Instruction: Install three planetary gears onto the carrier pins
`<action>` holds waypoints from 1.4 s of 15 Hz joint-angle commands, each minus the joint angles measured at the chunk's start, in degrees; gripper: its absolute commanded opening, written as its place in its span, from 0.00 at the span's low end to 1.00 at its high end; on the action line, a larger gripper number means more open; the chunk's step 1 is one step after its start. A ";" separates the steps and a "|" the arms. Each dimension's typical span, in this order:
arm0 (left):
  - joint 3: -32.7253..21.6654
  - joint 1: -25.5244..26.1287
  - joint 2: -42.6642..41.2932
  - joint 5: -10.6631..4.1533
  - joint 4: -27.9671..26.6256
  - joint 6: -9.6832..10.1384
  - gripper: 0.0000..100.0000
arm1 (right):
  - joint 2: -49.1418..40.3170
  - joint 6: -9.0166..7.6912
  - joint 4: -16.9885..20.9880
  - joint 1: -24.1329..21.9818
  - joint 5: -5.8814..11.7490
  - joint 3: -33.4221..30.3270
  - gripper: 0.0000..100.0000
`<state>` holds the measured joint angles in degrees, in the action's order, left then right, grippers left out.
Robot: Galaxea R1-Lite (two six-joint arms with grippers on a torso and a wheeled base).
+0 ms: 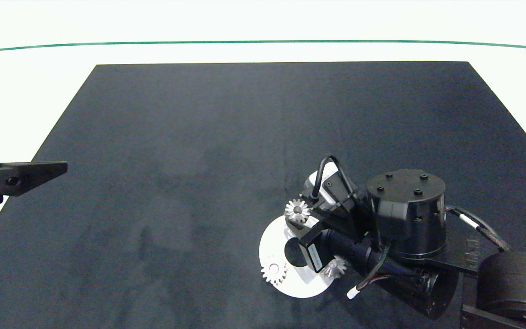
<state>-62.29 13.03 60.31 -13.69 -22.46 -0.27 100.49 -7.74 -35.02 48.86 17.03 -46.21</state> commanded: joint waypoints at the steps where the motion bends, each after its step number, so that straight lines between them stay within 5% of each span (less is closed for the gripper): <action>1: -0.02 0.06 0.07 -0.11 -0.13 -0.08 1.00 | 0.68 -0.08 -0.31 0.01 0.02 -0.02 0.22; 21: 0.07 1.56 -0.45 -0.11 -0.22 -0.43 1.00 | 0.68 -0.26 -0.40 0.01 0.11 0.42 0.22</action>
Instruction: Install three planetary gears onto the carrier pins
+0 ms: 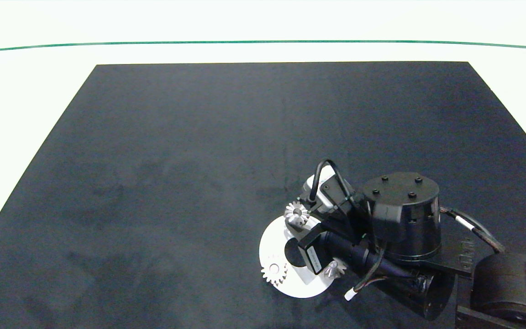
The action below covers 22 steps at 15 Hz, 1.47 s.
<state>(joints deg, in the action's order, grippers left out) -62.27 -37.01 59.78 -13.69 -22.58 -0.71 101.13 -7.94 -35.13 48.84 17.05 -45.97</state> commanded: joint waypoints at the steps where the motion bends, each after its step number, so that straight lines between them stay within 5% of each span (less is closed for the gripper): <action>1: 0.04 51.60 0.07 -0.11 -0.10 0.00 1.00 | 0.03 -0.06 -0.29 0.03 0.08 0.09 0.22; 10: 0.04 51.60 -0.02 -0.11 -0.10 0.00 1.00 | 0.29 0.20 -0.55 -0.06 0.00 0.18 0.22; 11: 0.04 51.51 -0.02 -0.11 -0.10 0.00 1.00 | 0.12 0.29 -0.55 -0.06 0.00 0.18 1.00; 22: 0.13 51.42 -0.37 -0.11 -0.01 -0.08 1.00 | -3.66 0.11 -2.48 -0.50 0.52 2.29 1.00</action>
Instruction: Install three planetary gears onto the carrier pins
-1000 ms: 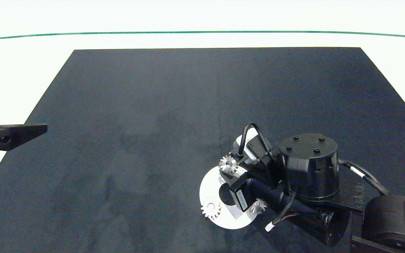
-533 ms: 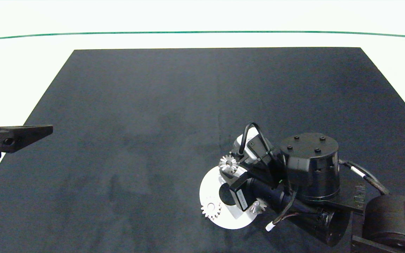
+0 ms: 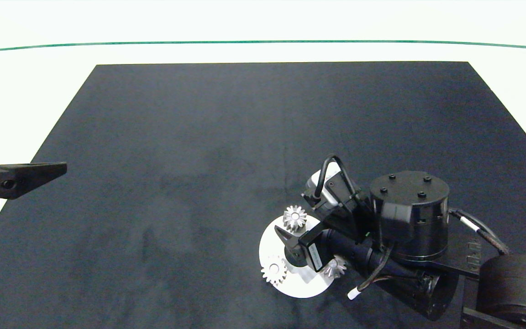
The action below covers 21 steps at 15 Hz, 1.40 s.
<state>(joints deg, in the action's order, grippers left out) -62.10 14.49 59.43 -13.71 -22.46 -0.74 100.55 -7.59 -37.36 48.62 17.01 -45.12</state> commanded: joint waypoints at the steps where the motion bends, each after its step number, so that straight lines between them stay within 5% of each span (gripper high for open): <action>1: -0.04 -0.17 -0.02 -0.08 -0.04 0.04 1.00 | -5.10 -0.49 -0.17 -0.63 1.54 2.31 1.00; 4: -0.39 -0.43 -0.81 -0.08 0.13 -0.05 1.00 | -9.76 -0.67 -0.08 -1.16 4.70 2.58 1.00; 5: -0.48 -0.52 -0.89 -0.17 0.13 -0.05 1.00 | -10.64 -0.84 0.19 -1.42 7.25 2.93 1.00; 7: -0.39 -2.28 -1.07 -0.35 0.22 -1.37 1.00 | -11.60 -1.63 -0.43 -4.41 15.43 5.48 1.00; 9: -0.57 -5.44 -1.68 -0.35 0.48 -1.98 1.00 | -20.04 -1.72 -0.87 -5.81 16.22 10.40 1.00; 12: 1.10 -7.64 -8.63 -0.44 0.66 -1.89 1.00 | -33.40 -2.42 -0.60 -7.22 22.11 16.20 1.00; 13: 4.00 -9.75 -11.79 -0.52 0.83 -2.33 1.00 | -37.44 -3.48 -0.60 -8.98 22.28 18.13 1.00; 15: 7.26 -15.20 -17.94 -3.16 1.27 -3.48 1.00 | -45.53 -7.43 -0.60 -12.49 22.63 22.44 1.00; 16: 9.01 -16.87 -21.90 -3.07 2.15 -3.65 1.00 | -49.66 -8.84 -0.52 -13.90 22.63 24.11 1.00; 19: 16.22 -17.40 -33.77 -3.34 3.21 -7.25 1.00 | -60.91 -10.51 -0.34 -23.13 22.81 27.54 1.00; 21: 22.11 -18.01 -40.36 -3.42 4.79 -7.87 1.00 | -69.70 -11.83 1.24 -28.93 22.63 31.41 1.00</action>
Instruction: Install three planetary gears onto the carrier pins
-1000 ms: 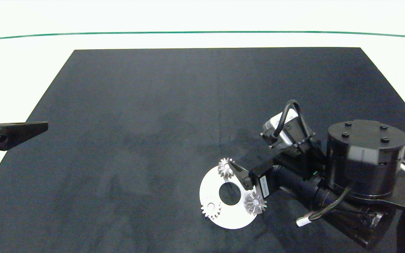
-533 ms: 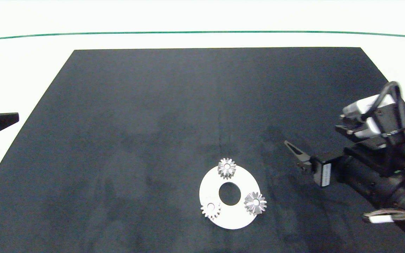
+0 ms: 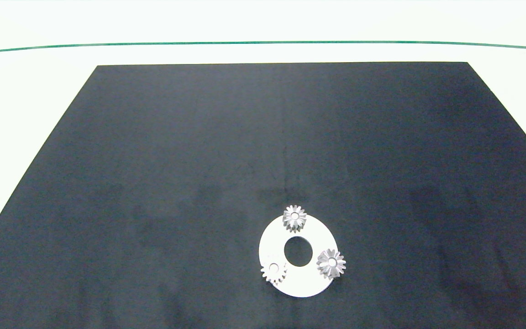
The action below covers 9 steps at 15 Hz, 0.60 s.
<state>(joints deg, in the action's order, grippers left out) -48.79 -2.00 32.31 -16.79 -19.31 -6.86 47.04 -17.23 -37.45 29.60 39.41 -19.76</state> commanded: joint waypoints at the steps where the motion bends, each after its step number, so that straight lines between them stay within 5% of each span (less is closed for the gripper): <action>1: 11.61 -2.04 -16.22 -0.35 3.75 -1.66 1.00 | -21.03 -3.60 3.61 -12.90 0.40 6.93 1.00; 4: 17.59 -1.34 -25.01 0.53 8.15 -4.30 1.00 | -34.30 -6.33 10.82 -24.50 -0.48 6.84 1.00; 5: 19.34 -0.20 -27.56 1.76 7.97 -5.18 1.00 | -38.43 -7.30 11.79 -27.14 -2.94 7.10 1.00; 6: 21.54 1.47 -30.46 3.69 7.71 -6.06 1.00 | -44.32 -8.26 13.72 -29.51 -7.51 7.02 1.00; 7: 23.39 1.91 -31.87 3.95 7.44 -6.58 1.00 | -47.04 -8.35 14.95 -29.95 -9.62 7.28 1.00; 9: 27.25 2.18 -32.13 3.95 7.53 -6.23 1.00 | -47.04 -7.38 13.63 -29.77 -9.88 9.30 1.00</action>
<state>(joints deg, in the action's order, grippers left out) -24.31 -0.44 3.00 -12.86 -11.76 -12.98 5.81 -24.50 -23.89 1.43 30.06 -11.87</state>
